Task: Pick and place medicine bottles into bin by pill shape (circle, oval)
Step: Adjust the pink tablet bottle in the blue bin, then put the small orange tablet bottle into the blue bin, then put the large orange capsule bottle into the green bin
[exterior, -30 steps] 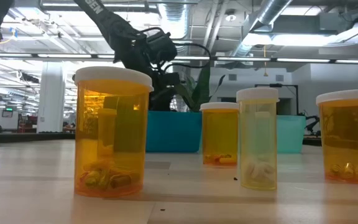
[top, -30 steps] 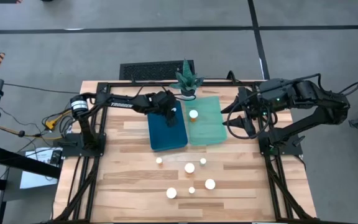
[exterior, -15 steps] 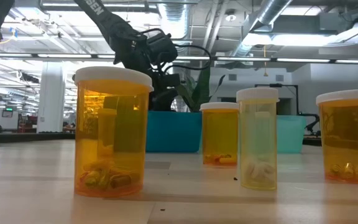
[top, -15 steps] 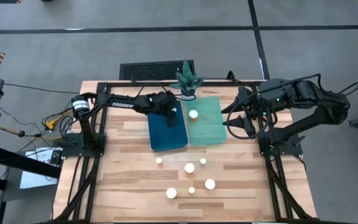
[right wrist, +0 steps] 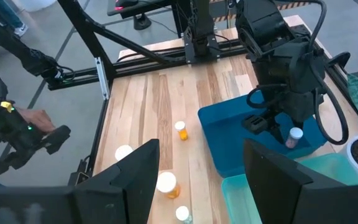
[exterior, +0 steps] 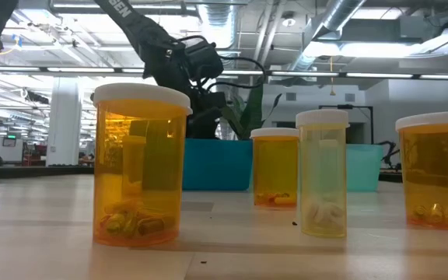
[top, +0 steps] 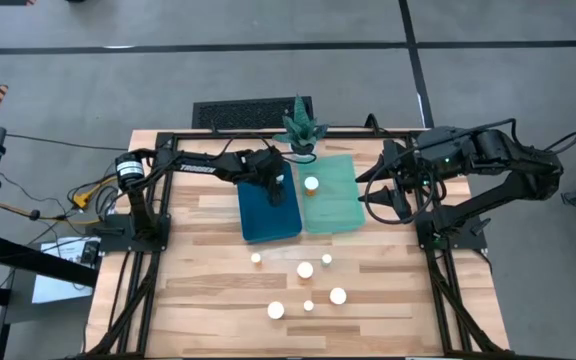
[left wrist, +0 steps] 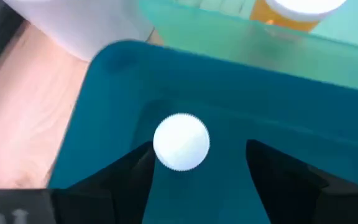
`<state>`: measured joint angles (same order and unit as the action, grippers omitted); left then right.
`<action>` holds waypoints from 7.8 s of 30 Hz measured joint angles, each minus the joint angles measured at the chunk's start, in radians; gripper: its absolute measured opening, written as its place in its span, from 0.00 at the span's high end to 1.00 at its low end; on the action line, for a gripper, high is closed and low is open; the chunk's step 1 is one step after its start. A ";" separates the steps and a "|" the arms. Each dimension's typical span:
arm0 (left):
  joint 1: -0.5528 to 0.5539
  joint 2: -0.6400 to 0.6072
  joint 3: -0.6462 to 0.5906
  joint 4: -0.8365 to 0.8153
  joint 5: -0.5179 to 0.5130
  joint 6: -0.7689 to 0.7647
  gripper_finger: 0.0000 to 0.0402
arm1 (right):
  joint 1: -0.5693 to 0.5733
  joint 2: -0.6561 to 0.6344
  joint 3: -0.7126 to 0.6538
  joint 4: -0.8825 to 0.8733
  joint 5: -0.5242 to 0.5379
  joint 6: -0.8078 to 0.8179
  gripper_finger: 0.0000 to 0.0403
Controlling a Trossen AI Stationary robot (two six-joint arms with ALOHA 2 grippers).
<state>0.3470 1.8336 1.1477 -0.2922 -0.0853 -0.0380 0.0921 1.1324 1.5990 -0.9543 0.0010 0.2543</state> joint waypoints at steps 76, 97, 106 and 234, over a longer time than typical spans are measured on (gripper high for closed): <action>-0.756 -0.235 -0.221 -0.145 -0.225 -0.459 0.46 | 0.000 0.000 0.000 -0.048 -0.001 0.035 0.41; -0.756 -0.235 -0.221 -0.134 -0.213 -0.467 0.68 | 0.000 0.000 0.000 -0.048 -0.001 0.035 0.41; -0.756 -0.235 -0.221 -0.134 -0.209 -0.492 0.72 | 0.000 0.000 0.000 -0.047 -0.001 0.034 0.41; -0.370 -0.259 0.156 0.020 -0.075 -0.062 0.36 | -0.001 0.000 0.000 -0.143 -0.001 0.013 0.41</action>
<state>-0.0229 1.5743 1.3035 -0.2723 -0.1607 -0.1004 0.0910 1.1320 1.5993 -1.0972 0.0002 0.2670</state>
